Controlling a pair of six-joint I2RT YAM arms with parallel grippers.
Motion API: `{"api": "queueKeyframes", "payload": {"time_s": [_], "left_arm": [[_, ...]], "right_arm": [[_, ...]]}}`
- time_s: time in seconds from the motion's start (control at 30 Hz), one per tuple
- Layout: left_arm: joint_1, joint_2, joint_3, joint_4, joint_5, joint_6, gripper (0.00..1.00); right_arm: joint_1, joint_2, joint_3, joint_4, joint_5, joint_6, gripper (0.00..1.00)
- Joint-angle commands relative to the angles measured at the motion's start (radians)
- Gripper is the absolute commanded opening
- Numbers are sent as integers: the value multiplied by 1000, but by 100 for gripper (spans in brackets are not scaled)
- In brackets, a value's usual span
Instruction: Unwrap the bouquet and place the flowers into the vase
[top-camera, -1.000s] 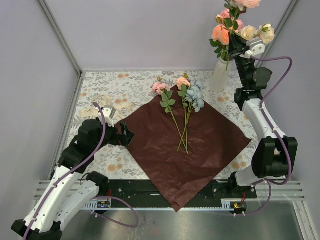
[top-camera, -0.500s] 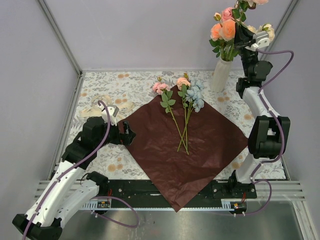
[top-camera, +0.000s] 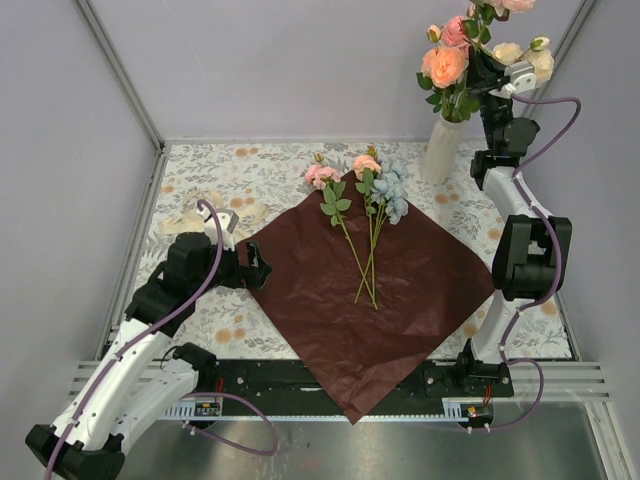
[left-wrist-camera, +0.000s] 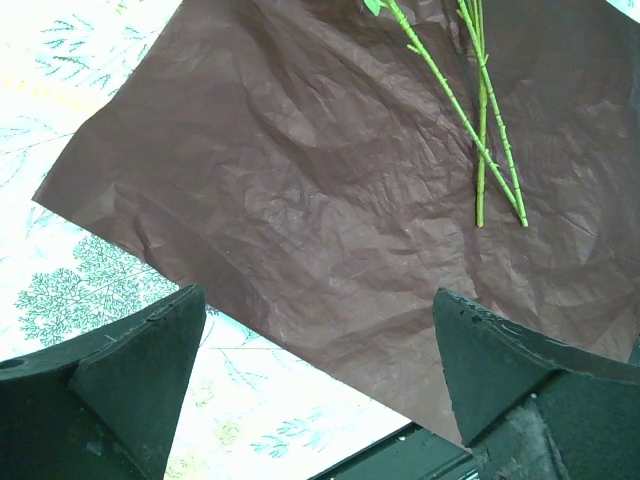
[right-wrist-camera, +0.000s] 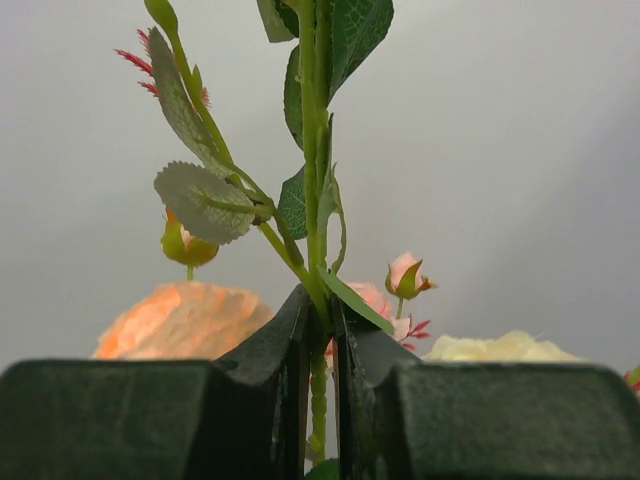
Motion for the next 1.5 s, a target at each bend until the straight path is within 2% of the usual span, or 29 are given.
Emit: {"api": "queueKeyframes", "payload": {"time_s": [0.0,0.17,0.43,0.87,1.0,1.2,1.33,1.47], "left_arm": [[-2,2,-3,31,-27,3,99],[-3,6,-2,31,-21,4,99],[-3,-13,-3,31,-19,3,99],[-3,-40,1,36,1,4,99],[-3,-56,3,37,2,4,99],[-3,-78,0,39,11,3,99],[-3,-92,-3,39,13,1,99],[-3,-96,-2,40,22,1,99]], "right_arm": [[-2,19,17,63,9,29,0],[-2,36,-26,55,32,67,7],[-2,47,-123,-11,105,35,16],[-1,-97,-242,-345,213,43,42],[4,-166,-299,-445,214,55,54],[10,-303,-348,-696,254,142,64],[27,-393,-345,-932,263,202,64],[52,-459,-289,-1187,308,349,62]]}}
